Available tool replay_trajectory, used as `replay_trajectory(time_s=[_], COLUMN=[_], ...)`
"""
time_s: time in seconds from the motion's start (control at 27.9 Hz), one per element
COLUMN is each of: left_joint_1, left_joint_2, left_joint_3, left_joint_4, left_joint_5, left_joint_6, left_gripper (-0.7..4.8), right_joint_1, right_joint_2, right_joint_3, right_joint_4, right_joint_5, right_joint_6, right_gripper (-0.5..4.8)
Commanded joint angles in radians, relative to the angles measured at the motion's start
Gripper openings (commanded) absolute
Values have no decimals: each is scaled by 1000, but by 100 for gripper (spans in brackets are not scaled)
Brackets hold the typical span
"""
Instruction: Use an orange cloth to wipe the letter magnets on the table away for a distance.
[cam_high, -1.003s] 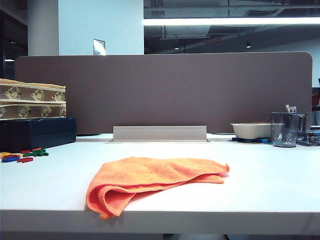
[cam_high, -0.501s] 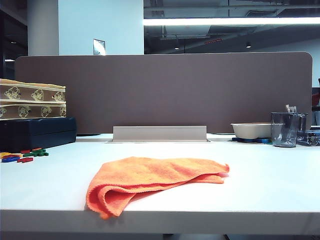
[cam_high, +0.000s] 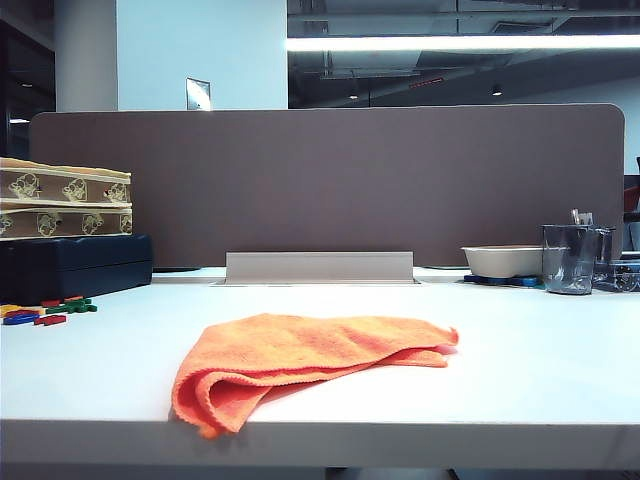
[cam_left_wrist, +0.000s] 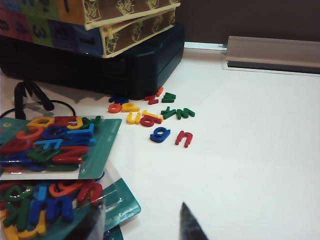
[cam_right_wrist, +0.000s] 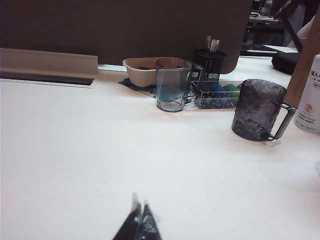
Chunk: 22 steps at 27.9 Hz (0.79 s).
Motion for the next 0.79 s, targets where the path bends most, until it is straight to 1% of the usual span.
replay_trajectory(time_s=[0.04, 0.11, 0.14, 0.18, 0.21, 0.25, 0.29, 0.47, 0.57, 0.64, 0.68, 0.72, 0.79], left_joint_1=[67, 98, 110, 125, 135, 145, 155, 167, 167, 167, 167, 167, 166], left_joint_2=[1, 1, 1, 1, 1, 1, 1, 1, 1, 1, 1, 1, 1], left_joint_3=[2, 2, 2, 2, 2, 2, 2, 2, 2, 3, 3, 3, 3], left_joint_4=[14, 14, 14, 13, 13, 13, 13, 13, 13, 12, 12, 13, 13], left_joint_5=[75, 101, 116, 131, 144, 154, 168, 219, 298, 330, 341, 350, 367], left_joint_6=[-19, -24, -38, -44, -44, -45, -45, -45, -45, -45, -45, -45, -45], left_gripper=[173, 172, 154, 108, 78, 59, 51, 51, 49, 43, 28, -6, -6], right_joint_1=[0, 0, 0, 0, 0, 0, 0, 0, 0, 0, 0, 0, 0], right_joint_2=[-4, -4, -4, -4, -4, -4, -4, -4, -4, -4, -4, -4, -4], right_joint_3=[-8, -8, -8, -8, -8, -8, -8, -8, -8, -8, -8, -8, -8], right_joint_4=[13, 13, 13, 13, 13, 13, 13, 13, 13, 13, 13, 13, 13], right_joint_5=[1, 1, 1, 1, 1, 1, 1, 1, 1, 1, 1, 1, 1], right_joint_6=[1, 1, 1, 1, 1, 1, 1, 1, 1, 1, 1, 1, 1], right_gripper=[-5, -5, -5, -5, -5, -5, -5, -5, -5, -5, -5, -5, -5])
